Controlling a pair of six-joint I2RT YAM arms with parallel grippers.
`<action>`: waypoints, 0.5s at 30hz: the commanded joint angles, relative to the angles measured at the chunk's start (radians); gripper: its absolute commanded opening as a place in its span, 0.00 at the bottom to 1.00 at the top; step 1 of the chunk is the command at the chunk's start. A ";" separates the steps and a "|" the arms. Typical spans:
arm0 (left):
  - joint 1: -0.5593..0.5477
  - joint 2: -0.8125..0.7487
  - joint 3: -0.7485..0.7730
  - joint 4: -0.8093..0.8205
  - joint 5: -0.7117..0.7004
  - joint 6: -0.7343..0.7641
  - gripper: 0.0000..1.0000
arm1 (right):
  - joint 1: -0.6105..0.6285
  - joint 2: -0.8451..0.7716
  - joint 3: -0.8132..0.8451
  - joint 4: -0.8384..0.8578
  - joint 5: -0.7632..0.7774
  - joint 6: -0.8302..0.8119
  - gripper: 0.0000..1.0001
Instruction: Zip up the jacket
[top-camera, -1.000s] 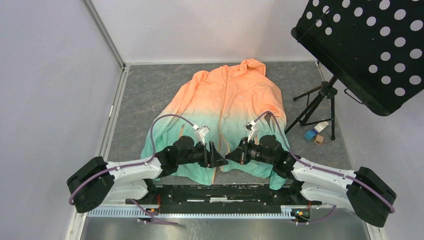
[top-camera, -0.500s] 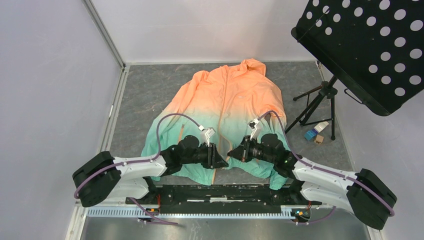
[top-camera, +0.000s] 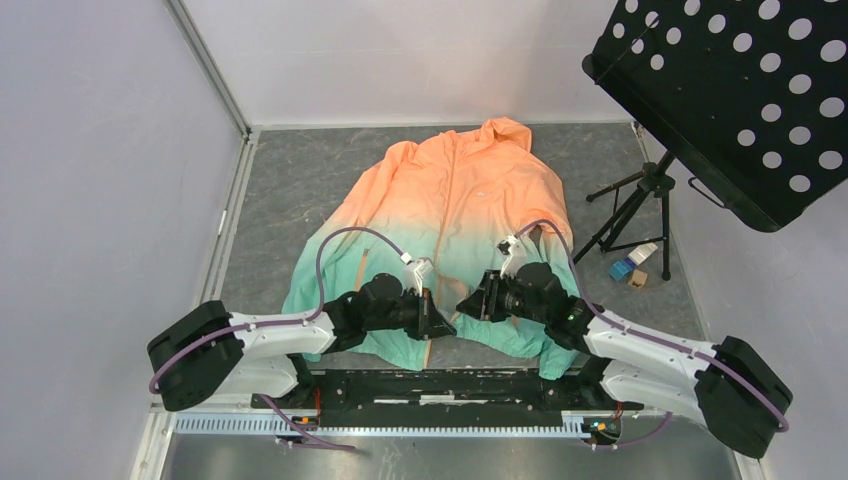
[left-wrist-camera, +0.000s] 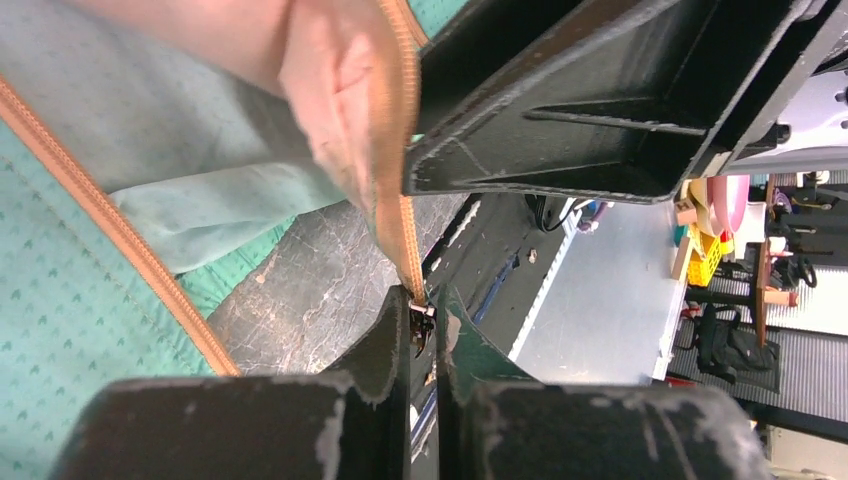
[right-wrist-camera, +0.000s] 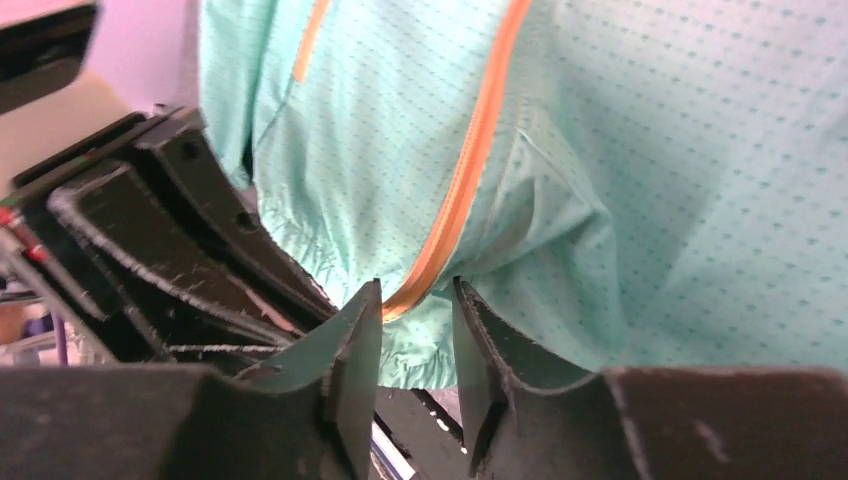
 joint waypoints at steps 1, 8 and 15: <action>-0.006 0.003 0.048 0.023 -0.048 0.069 0.02 | -0.004 0.069 0.159 -0.270 0.043 -0.033 0.43; -0.027 0.024 0.104 -0.063 -0.075 0.144 0.02 | -0.004 0.068 0.242 -0.522 0.082 0.009 0.66; -0.052 0.043 0.116 -0.074 -0.099 0.158 0.02 | 0.007 0.132 0.288 -0.593 0.060 0.123 0.60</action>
